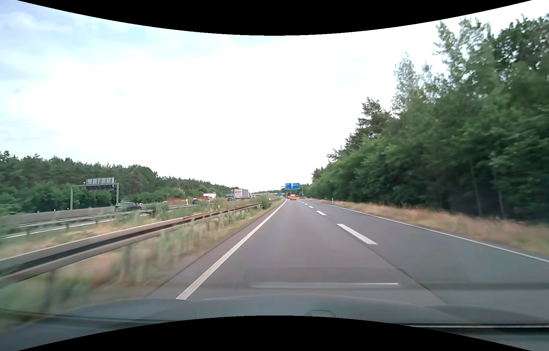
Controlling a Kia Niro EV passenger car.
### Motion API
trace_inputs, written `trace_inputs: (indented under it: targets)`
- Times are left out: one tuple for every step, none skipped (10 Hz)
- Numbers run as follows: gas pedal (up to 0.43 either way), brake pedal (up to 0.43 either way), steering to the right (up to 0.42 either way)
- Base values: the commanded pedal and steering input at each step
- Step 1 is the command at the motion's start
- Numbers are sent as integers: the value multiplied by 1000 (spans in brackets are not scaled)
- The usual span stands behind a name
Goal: Follow the waypoints while adhering to traffic rules and regulations
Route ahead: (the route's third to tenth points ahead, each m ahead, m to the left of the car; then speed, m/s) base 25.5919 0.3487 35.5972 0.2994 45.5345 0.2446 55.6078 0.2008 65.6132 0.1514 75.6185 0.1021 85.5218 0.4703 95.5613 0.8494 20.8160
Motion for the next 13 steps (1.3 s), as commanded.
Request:
trace_inputs:
  targets:
    - [87, 0, -6]
    - [87, 0, -6]
    - [87, 0, -6]
    - [87, 0, -6]
    - [87, 0, -6]
    - [110, 0, -6]
    - [118, 0, -6]
    - [118, 0, -6]
    - [130, 0, -6]
    - [130, 0, -6]
    - [130, 0, -6]
    - [130, 0, -6]
    - [130, 0, -6]
